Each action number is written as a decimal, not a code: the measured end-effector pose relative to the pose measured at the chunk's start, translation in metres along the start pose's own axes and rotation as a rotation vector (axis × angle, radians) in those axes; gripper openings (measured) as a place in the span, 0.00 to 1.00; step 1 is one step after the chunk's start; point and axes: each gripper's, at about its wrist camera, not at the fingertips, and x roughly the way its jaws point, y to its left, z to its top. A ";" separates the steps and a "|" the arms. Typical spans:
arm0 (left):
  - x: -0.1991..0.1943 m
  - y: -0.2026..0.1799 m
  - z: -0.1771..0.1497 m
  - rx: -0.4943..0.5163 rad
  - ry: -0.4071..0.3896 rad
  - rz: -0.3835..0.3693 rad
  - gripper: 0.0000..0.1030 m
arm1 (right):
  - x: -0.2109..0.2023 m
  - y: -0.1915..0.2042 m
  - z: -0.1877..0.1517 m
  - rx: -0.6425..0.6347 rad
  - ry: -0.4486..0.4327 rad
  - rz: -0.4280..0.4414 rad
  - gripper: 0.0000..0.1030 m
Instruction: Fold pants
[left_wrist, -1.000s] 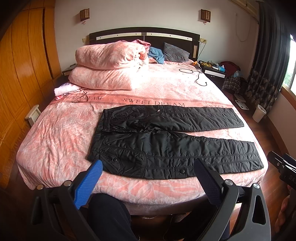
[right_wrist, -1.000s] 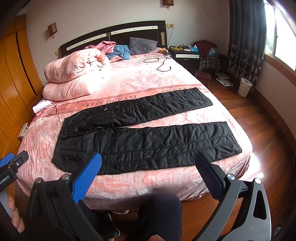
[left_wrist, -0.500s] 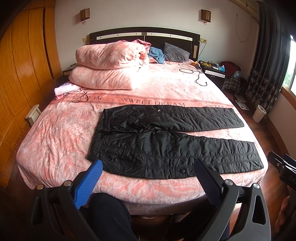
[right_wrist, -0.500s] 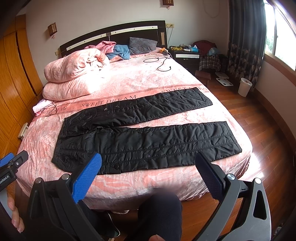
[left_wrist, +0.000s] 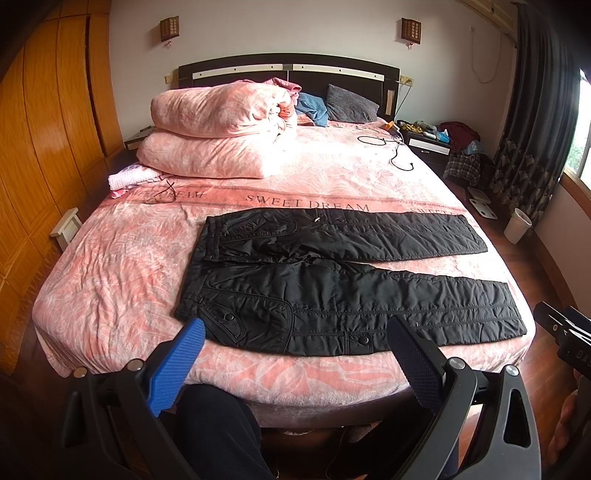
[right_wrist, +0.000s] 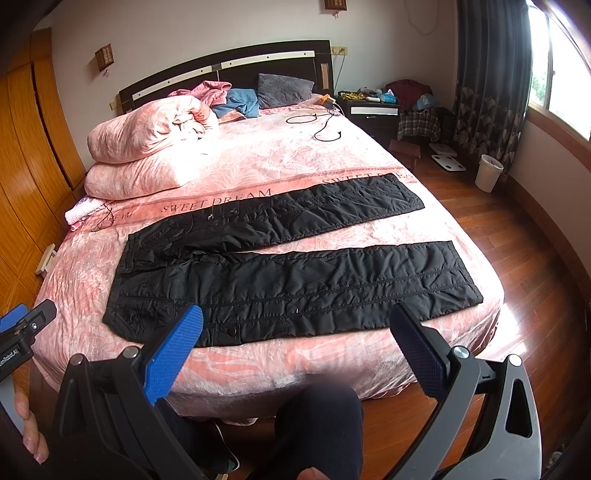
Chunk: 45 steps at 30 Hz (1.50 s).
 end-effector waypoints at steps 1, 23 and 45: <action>0.000 0.000 0.000 -0.001 0.001 0.000 0.96 | 0.000 0.000 0.000 0.001 -0.001 0.002 0.98; 0.087 0.071 -0.013 -0.113 0.194 -0.152 0.96 | 0.057 -0.010 -0.006 -0.052 0.063 0.073 0.98; 0.344 0.279 -0.060 -0.797 0.584 -0.280 0.96 | 0.161 -0.052 -0.037 0.110 0.284 0.140 0.98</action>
